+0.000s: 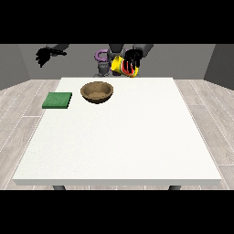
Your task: Pick the cup and pour the ball into the bowl, then pick the bowl and place it on the pad
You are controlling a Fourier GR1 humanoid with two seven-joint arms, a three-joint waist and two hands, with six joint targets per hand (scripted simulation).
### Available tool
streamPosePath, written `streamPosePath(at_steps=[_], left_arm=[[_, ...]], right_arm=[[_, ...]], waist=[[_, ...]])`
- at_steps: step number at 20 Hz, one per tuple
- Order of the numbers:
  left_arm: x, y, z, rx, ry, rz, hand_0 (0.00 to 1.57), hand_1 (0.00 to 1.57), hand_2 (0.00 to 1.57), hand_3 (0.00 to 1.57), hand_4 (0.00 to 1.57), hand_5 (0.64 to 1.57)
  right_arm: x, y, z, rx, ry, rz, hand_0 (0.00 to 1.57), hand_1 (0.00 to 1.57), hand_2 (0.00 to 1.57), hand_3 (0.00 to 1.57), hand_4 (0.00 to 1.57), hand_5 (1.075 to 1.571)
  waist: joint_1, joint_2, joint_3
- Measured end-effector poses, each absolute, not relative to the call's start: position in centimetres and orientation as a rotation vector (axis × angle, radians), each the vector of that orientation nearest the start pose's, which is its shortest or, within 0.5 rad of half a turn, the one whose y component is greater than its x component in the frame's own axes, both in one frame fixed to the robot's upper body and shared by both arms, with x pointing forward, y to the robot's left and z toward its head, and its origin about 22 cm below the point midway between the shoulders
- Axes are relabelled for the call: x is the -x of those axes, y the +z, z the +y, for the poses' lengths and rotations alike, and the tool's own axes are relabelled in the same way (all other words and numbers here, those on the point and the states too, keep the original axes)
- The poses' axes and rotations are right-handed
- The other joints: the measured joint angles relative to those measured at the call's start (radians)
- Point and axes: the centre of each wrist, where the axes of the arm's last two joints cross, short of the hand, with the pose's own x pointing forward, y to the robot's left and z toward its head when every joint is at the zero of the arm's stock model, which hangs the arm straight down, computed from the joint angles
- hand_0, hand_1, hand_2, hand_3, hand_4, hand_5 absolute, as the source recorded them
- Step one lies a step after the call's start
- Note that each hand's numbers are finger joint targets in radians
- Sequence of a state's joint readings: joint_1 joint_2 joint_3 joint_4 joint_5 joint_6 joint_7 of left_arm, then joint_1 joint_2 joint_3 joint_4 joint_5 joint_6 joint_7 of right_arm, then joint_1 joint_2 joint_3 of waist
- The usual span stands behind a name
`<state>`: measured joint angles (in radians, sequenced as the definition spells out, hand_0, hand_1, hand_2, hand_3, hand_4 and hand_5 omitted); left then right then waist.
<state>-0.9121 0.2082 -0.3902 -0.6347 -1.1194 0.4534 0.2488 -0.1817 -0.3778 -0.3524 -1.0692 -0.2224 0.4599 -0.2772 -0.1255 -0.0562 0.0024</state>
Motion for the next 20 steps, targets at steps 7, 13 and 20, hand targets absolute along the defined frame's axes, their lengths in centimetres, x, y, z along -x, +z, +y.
streamPosePath(at_steps=[7,13,20], left_arm=[[-40.6,4.7,8.8,-1.545,-1.644,-1.437,1.53,1.53,1.57,1.57,1.56,1.164],[-39.7,3.3,7.1,-1.739,-1.987,-1.259,1.46,1.46,1.57,1.57,1.51,1.178],[-38.6,3.6,4.1,-1.814,-2.171,-1.212,1.45,1.45,1.57,1.57,1.53,1.135]], right_arm=[[-26.9,-1.1,-40.9,-0.077,0.038,-1.641,0.00,0.00,0.00,0.00,0.00,1.570],[-26.7,-1.7,-40.8,-0.084,0.035,-1.616,0.00,0.00,0.00,0.00,0.00,1.571],[-26.8,-1.7,-41.2,-0.058,0.009,-1.599,0.00,0.00,0.00,0.00,0.00,1.568]], waist=[[-0.019,0.008,-0.0001],[-0.020,-0.017,-0.0011],[0.024,-0.024,-0.0020]])
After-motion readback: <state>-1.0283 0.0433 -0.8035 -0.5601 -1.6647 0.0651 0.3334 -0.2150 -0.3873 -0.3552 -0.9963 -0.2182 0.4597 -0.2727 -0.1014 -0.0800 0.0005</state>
